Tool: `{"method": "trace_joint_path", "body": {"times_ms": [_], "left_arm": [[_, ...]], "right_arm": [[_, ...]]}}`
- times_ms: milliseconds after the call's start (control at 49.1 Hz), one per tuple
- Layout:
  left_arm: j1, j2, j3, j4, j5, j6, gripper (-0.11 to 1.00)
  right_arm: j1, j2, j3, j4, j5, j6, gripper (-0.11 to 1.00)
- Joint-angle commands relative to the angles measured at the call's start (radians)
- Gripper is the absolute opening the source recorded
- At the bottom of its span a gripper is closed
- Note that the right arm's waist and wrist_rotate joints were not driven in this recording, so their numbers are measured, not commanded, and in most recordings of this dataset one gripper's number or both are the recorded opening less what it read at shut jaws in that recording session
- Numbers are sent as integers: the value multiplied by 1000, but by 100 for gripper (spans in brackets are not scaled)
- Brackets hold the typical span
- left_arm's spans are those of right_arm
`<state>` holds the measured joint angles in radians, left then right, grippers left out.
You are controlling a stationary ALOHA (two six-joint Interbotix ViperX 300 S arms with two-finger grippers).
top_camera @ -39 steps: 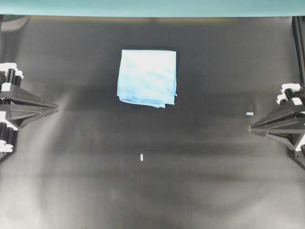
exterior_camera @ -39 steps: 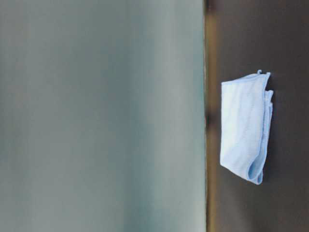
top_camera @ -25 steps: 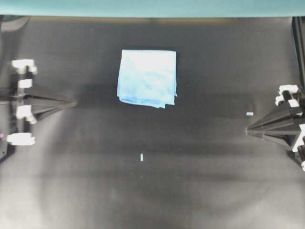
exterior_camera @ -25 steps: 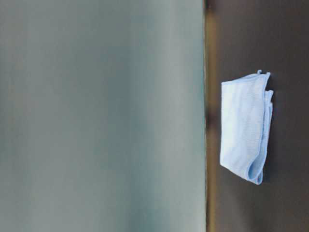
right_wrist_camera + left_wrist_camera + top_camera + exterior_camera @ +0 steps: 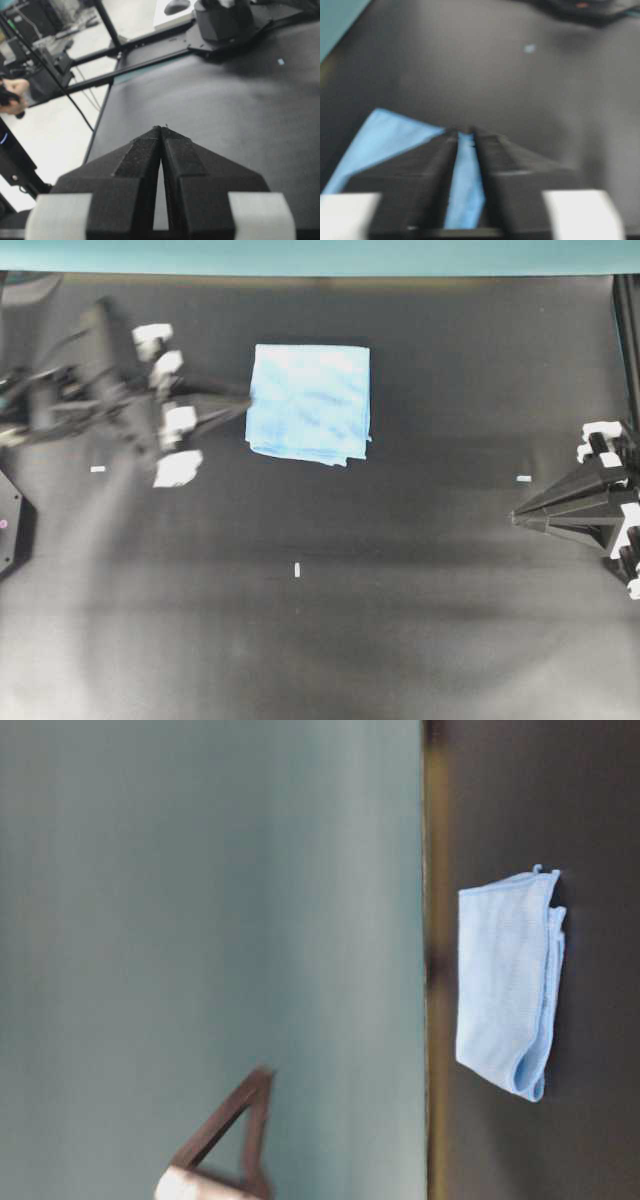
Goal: Push a blue cloth with the left arm to wipe the desk.
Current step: 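Press the left gripper down onto the blue cloth's left side, then push the blue cloth with the left gripper down toward the bottom-left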
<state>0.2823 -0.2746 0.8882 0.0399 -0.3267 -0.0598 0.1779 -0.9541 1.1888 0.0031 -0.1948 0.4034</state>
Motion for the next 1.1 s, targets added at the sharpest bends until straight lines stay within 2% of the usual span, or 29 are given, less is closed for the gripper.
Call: {"method": "trace_joint_path", "body": {"times_ms": [0, 143, 204, 244, 428, 550, 652, 896, 1079], "left_arm": [[35, 98, -66, 3, -9, -2, 30], [64, 242, -147, 5, -8, 3, 73], [74, 305, -183, 3, -5, 3, 85], [78, 345, -206, 3, -3, 6, 89], [87, 486, -302, 5, 28, 25, 87], [89, 546, -339, 5, 37, 83, 87], [89, 571, -350, 5, 40, 101, 87], [89, 607, -334, 5, 75, 94, 87], [89, 607, -293, 5, 84, 51, 87]], "right_arm": [[0, 6, -3, 2, -5, 0, 0], [0, 6, 5, 2, -3, 2, 0], [0, 8, 6, 0, -3, 0, 0], [0, 8, 6, 0, -3, 0, 0], [0, 5, 15, 2, 0, 0, 0], [-2, 3, 18, 2, 11, 0, 0], [0, 3, 20, 2, 21, 2, 0], [0, -2, 34, 2, 26, 2, 0], [-2, -12, 48, 0, 26, 0, 0]]}}
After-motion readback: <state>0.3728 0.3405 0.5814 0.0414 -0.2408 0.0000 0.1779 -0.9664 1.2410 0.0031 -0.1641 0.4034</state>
